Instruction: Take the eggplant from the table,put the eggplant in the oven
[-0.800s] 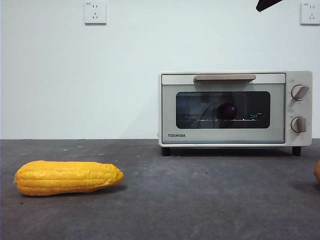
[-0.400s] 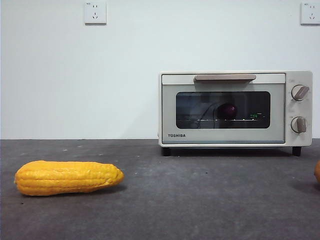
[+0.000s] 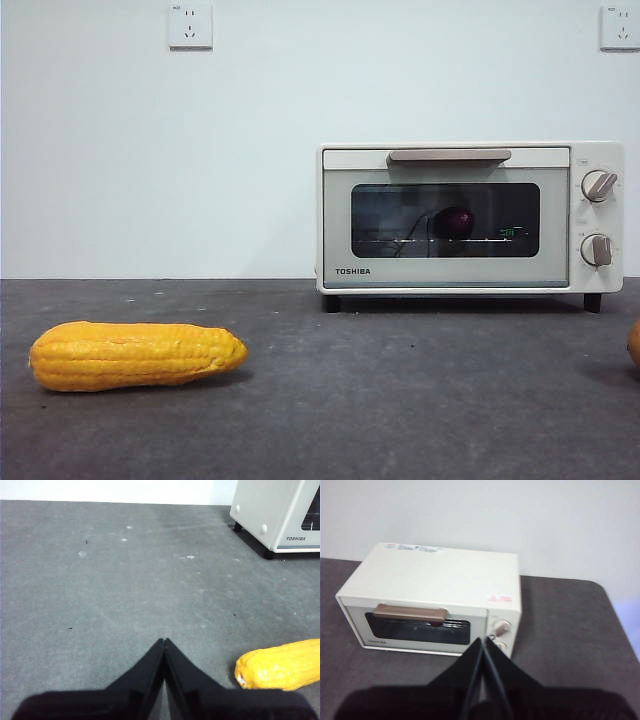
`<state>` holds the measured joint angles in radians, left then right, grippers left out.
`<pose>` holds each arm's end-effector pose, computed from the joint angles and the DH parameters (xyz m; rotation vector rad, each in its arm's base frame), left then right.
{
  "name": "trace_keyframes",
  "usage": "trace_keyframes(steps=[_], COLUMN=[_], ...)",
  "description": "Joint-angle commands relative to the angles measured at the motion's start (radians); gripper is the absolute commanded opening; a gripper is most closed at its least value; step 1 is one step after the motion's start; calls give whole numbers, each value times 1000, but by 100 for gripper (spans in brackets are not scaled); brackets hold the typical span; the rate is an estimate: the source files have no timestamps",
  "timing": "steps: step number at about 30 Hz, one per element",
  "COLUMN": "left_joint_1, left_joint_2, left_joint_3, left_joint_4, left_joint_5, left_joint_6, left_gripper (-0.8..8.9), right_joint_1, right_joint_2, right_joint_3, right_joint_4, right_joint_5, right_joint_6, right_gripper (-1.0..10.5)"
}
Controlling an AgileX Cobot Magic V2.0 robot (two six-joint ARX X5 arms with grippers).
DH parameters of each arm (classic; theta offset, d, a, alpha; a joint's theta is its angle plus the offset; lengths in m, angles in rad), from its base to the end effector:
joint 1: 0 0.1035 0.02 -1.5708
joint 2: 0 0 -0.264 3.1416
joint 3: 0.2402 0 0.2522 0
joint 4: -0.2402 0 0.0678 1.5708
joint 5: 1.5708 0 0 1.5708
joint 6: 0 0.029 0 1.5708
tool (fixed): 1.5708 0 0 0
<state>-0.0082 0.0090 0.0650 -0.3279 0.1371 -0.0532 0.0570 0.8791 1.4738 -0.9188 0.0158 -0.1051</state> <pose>0.0902 -0.0047 0.1536 -0.0703 0.2754 -0.1372 0.1125 0.0060 0.4629 -0.1160 0.3215 0.0578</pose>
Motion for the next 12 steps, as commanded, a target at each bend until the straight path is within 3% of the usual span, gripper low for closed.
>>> trace_keyframes(steps=[1, 12], left_joint_1=[3, 3], left_joint_2=[0, 0], left_joint_3=[-8, -8], left_joint_4=[6, 6], left_joint_5=[0, 0], left_joint_6=[-4, -4], left_gripper=[-4, -4], right_joint_1=[-29, -113], right_joint_2=[-51, -218], right_joint_3=[1, 0], right_joint_4=[-41, -137], right_joint_5=[5, 18], right_joint_6=[-8, -5], right_gripper=[1, 1])
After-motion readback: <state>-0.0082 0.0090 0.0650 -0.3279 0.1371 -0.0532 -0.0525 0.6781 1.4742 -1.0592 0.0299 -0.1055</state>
